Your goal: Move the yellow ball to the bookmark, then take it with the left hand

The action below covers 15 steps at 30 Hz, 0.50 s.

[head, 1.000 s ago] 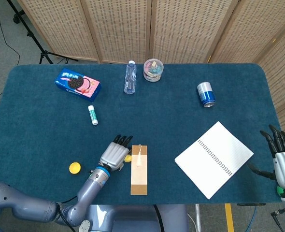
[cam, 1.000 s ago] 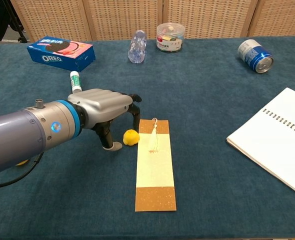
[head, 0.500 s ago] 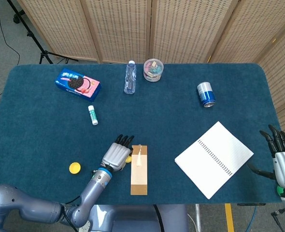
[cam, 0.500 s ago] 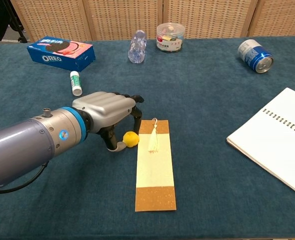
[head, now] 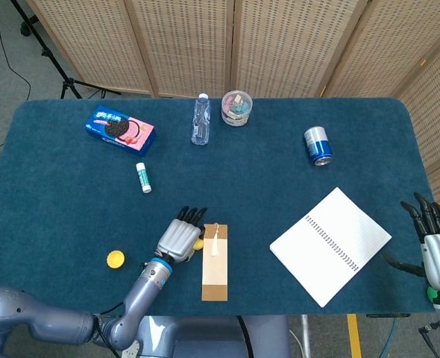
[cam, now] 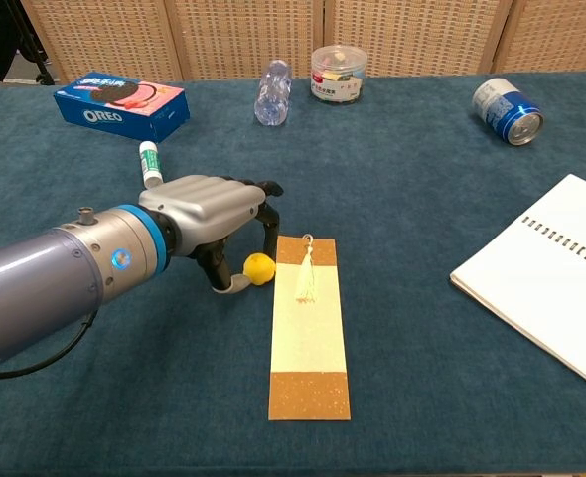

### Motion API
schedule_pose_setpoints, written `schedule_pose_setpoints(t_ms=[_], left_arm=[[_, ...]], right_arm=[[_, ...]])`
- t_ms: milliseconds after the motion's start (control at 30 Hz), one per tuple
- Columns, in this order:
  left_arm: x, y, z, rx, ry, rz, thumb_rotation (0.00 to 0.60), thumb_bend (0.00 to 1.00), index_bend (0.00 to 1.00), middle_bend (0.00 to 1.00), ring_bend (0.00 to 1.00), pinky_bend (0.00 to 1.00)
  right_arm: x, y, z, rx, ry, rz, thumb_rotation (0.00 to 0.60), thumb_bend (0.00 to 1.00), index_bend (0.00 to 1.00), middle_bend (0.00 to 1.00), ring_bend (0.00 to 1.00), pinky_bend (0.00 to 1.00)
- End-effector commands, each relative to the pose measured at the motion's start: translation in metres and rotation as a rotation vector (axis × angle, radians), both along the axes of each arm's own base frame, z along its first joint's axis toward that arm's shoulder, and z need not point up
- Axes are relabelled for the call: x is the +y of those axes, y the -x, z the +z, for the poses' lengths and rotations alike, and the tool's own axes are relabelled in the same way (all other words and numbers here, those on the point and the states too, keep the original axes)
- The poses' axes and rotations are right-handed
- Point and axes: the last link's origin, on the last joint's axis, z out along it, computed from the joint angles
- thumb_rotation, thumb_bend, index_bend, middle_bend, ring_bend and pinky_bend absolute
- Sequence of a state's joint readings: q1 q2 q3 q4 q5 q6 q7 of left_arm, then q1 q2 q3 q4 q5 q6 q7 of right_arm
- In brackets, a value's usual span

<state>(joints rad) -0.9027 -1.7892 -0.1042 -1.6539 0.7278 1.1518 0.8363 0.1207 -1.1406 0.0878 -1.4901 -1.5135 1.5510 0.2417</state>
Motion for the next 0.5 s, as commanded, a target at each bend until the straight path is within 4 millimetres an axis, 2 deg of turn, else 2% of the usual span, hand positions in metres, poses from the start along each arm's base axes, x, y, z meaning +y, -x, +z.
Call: schedule_pose_setpoints(t_ms=[33,133,267,333,500], left_arm=[[0.003,0.000,0.014,-0.024,-0.020,0.003,0.600,0.38,0.53,0.00,0.00,0.00],[0.007,0.003,0.030,-0.044,-0.035,0.009,0.600,0.38,0.53,0.00,0.00,0.00],[0.009,0.017,0.061,-0.064,-0.056,0.012,0.600,0.39,0.53,0.00,0.00,0.00],[0.008,0.030,0.077,-0.062,-0.062,0.018,0.600,0.39,0.53,0.00,0.00,0.00],[-0.001,0.082,0.130,-0.043,-0.092,0.051,0.600,0.40,0.53,0.00,0.00,0.00]], right_arm=[[0.000,0.000,-0.001,0.003,-0.003,0.000,0.600,0.00,0.10,0.00,0.00,0.00],[0.000,0.000,-0.002,0.006,-0.010,0.000,0.600,0.00,0.11,0.00,0.00,0.00],[0.001,-0.001,-0.004,0.012,-0.014,0.002,0.600,0.00,0.11,0.00,0.00,0.00],[0.001,-0.001,-0.005,0.016,-0.017,0.002,0.600,0.00,0.11,0.00,0.00,0.00],[0.000,-0.001,-0.008,0.026,-0.023,0.000,0.600,0.00,0.11,0.00,0.00,0.00]])
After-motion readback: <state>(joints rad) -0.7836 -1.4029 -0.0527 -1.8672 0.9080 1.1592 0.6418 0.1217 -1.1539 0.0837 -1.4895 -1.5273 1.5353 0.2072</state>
